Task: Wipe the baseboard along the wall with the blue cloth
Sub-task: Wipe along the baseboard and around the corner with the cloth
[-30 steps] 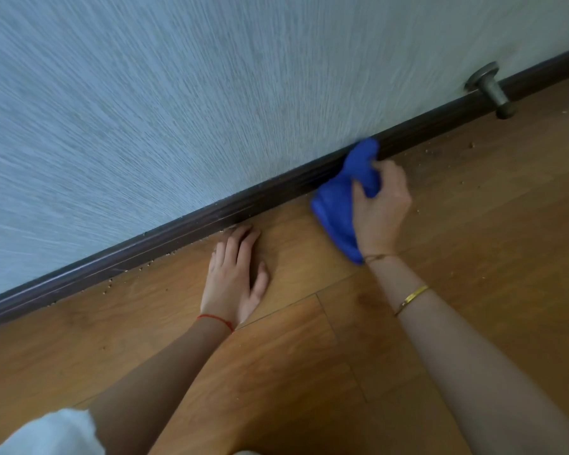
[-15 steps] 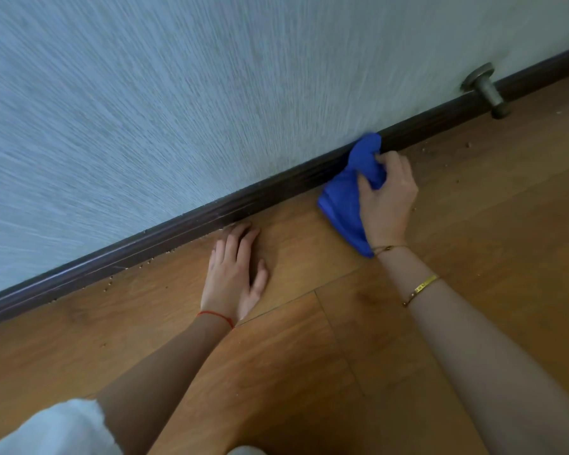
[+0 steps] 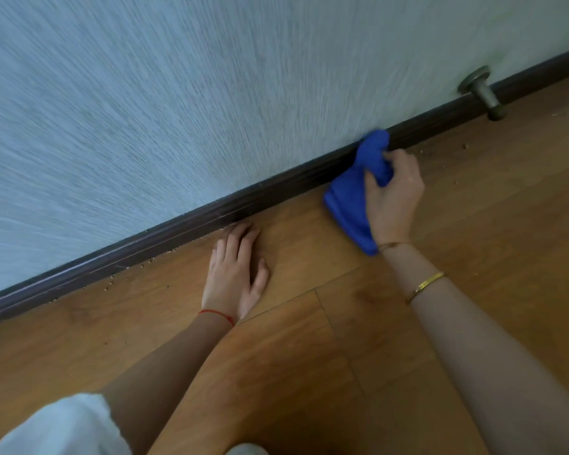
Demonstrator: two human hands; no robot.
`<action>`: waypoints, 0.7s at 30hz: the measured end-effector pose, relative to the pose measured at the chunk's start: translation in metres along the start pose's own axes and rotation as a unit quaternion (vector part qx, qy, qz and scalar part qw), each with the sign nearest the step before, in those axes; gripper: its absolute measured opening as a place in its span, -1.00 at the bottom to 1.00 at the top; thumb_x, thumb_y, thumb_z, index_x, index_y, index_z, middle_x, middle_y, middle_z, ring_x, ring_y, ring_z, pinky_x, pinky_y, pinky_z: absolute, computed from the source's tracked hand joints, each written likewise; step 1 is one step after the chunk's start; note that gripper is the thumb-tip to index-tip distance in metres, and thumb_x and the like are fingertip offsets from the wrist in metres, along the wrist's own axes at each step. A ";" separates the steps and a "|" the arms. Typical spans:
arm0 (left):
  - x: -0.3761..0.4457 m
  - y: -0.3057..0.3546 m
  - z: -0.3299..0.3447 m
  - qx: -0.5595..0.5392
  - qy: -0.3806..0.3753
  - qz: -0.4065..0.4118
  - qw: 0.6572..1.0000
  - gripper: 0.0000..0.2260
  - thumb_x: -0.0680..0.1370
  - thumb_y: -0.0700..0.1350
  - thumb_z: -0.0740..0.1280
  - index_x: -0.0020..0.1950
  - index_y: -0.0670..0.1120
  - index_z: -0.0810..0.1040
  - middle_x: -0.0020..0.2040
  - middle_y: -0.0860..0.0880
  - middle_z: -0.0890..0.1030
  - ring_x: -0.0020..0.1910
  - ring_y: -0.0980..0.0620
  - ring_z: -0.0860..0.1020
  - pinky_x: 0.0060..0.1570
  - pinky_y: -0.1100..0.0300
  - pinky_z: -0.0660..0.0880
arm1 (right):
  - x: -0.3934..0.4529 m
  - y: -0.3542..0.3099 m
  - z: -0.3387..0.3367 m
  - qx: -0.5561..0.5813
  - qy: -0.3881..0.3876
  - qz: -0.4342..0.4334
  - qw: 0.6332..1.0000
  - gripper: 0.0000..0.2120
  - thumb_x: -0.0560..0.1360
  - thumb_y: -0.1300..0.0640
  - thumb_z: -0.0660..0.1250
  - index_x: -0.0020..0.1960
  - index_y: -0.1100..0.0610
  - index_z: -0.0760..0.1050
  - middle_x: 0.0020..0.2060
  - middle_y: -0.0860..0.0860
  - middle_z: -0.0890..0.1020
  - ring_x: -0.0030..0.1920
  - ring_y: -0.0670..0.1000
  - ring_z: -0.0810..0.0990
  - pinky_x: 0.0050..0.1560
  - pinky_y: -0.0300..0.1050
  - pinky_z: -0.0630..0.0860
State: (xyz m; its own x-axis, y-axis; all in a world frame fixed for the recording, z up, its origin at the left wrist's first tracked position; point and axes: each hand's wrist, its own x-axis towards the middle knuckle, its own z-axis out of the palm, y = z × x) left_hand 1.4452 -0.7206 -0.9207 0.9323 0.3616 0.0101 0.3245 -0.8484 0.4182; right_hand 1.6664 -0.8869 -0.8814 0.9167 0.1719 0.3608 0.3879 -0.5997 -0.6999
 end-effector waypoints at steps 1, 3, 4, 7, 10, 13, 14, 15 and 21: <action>0.000 0.000 0.000 -0.001 0.000 -0.001 1.000 -0.51 0.61 0.03 0.20 0.50 -0.13 0.34 0.46 -0.12 0.36 0.30 -0.13 0.38 0.35 -0.09 0.37 | 0.005 -0.001 0.000 -0.004 0.017 0.013 1.000 -0.83 0.45 0.31 0.39 0.03 0.25 0.52 -0.01 0.14 0.55 0.01 0.07 0.56 0.06 -0.19 0.48; 0.000 0.000 0.000 -0.006 0.000 -0.002 1.000 -0.52 0.60 0.02 0.22 0.50 -0.13 0.35 0.46 -0.12 0.36 0.31 -0.13 0.37 0.34 -0.12 0.37 | 0.000 -0.011 0.006 0.002 0.010 -0.005 1.000 -0.82 0.44 0.32 0.40 0.03 0.26 0.51 -0.01 0.14 0.54 0.02 0.06 0.55 0.07 -0.13 0.52; 0.000 0.000 0.001 -0.009 0.001 -0.002 1.000 -0.52 0.60 0.02 0.22 0.50 -0.13 0.35 0.46 -0.12 0.36 0.31 -0.13 0.37 0.34 -0.13 0.37 | -0.009 -0.018 0.011 0.012 -0.003 -0.024 1.000 -0.81 0.44 0.33 0.41 0.04 0.27 0.51 -0.01 0.15 0.54 0.03 0.06 0.55 0.08 -0.10 0.52; 0.000 0.000 0.001 -0.016 0.002 -0.006 1.000 -0.51 0.59 0.03 0.21 0.49 -0.12 0.35 0.46 -0.11 0.36 0.32 -0.12 0.35 0.35 -0.15 0.35 | -0.048 -0.041 0.031 0.020 -0.066 -0.106 0.992 -0.78 0.43 0.34 0.42 0.06 0.28 0.52 -0.01 0.15 0.54 0.04 0.09 0.54 0.14 -0.08 0.51; 0.000 -0.001 0.001 -0.017 0.004 -0.006 1.000 -0.51 0.59 0.03 0.21 0.49 -0.12 0.36 0.46 -0.11 0.36 0.31 -0.12 0.36 0.34 -0.13 0.35 | -0.052 -0.041 0.036 0.010 -0.113 -0.175 0.978 -0.80 0.46 0.34 0.40 0.07 0.27 0.53 -0.02 0.14 0.56 0.03 0.11 0.55 0.14 -0.04 0.53; 0.000 -0.001 0.001 -0.014 0.006 -0.001 1.000 -0.52 0.60 0.02 0.22 0.49 -0.12 0.35 0.46 -0.11 0.35 0.31 -0.12 0.36 0.36 -0.08 0.33 | -0.032 -0.019 0.020 0.007 -0.092 -0.144 0.985 -0.82 0.44 0.34 0.38 0.04 0.27 0.52 -0.06 0.15 0.55 -0.01 0.11 0.54 0.09 -0.03 0.51; 0.000 -0.001 0.002 -0.013 0.006 0.000 1.000 -0.52 0.60 0.02 0.21 0.49 -0.12 0.35 0.46 -0.11 0.35 0.31 -0.12 0.36 0.36 -0.07 0.32 | -0.024 -0.011 0.013 0.020 -0.060 -0.096 0.993 -0.82 0.44 0.33 0.38 0.03 0.27 0.52 -0.07 0.14 0.55 -0.02 0.08 0.54 0.08 -0.07 0.50; 0.000 -0.001 0.002 -0.011 0.007 0.002 1.000 -0.52 0.60 0.02 0.21 0.49 -0.13 0.35 0.46 -0.12 0.36 0.30 -0.12 0.37 0.35 -0.06 0.33 | -0.016 -0.005 0.009 0.031 -0.022 -0.041 0.998 -0.82 0.44 0.32 0.38 0.04 0.26 0.52 -0.06 0.14 0.55 -0.02 0.05 0.54 0.08 -0.11 0.50; 0.000 -0.002 0.003 0.005 0.019 0.003 1.000 -0.53 0.59 -0.02 0.24 0.47 -0.16 0.37 0.42 -0.14 0.39 0.24 -0.16 0.41 0.31 -0.11 0.38 | -0.022 -0.019 0.017 0.032 -0.006 -0.025 0.999 -0.81 0.42 0.33 0.39 0.03 0.28 0.52 -0.04 0.16 0.55 0.01 0.11 0.56 0.09 -0.06 0.51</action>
State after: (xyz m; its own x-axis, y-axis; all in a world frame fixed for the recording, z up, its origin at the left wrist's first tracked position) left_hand 1.4454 -0.7202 -0.9245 0.9277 0.3704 0.0474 0.3202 -0.8543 0.4095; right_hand 1.6405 -0.8655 -0.8865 0.8971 0.2091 0.3892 0.4378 -0.5391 -0.7196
